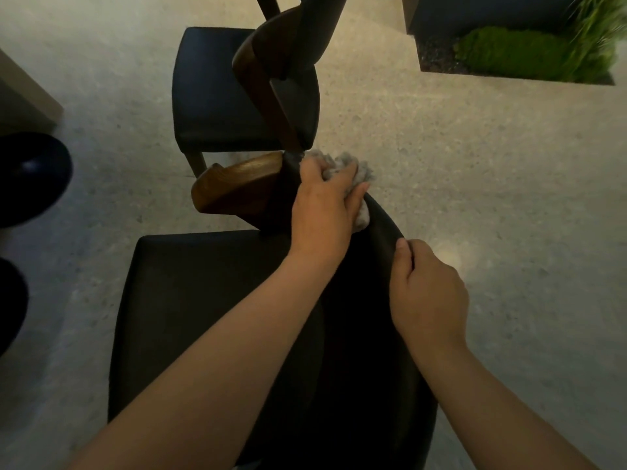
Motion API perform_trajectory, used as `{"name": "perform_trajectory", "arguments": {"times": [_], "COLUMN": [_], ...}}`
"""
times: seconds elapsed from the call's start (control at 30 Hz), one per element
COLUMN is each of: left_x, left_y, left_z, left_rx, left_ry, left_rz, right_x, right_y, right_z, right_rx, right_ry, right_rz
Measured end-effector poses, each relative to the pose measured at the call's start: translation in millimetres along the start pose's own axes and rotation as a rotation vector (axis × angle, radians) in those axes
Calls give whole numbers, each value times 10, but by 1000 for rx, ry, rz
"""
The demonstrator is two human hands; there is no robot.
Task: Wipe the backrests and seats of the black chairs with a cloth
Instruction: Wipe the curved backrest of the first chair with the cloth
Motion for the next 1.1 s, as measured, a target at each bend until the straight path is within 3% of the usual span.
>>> {"name": "perform_trajectory", "arguments": {"times": [0.3, 0.47, 0.53, 0.7, 0.83, 0.97, 1.1], "left_x": [-117, -585, -718, -521, -270, -276, -450], "left_y": [-29, 125, 135, 15, 54, 286, 413], "left_z": [-291, -692, -810, -724, -441, -375, -429], "left_rx": [98, -88, -47, 142, 108, 26, 107], "left_ry": [-212, -522, -589, -430, -328, -295, -271], "left_rz": [-291, -438, -479, -488, -544, -385, -292], "right_x": [-5, -6, -3, -7, -8, -5, 5], "right_y": [-11, -14, -16, -9, -7, -7, -8], "right_z": [0, -6, -12, -4, -7, -2, -8], "right_rx": [-18, -12, -15, -18, -11, -13, -8], "right_ry": [-5, -9, -14, -9, -9, -8, -13], "right_rz": [20, 27, 31, 40, 40, 44, 46]}}
Point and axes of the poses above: each hand's wrist, its own z-axis towards the middle knuckle, its own y-axis out of the palm, x = y × z, the point moved 2 cm from there along z, towards the middle knuckle, and after that the axes turned 15 degrees about -x, right-handed, at the moved point
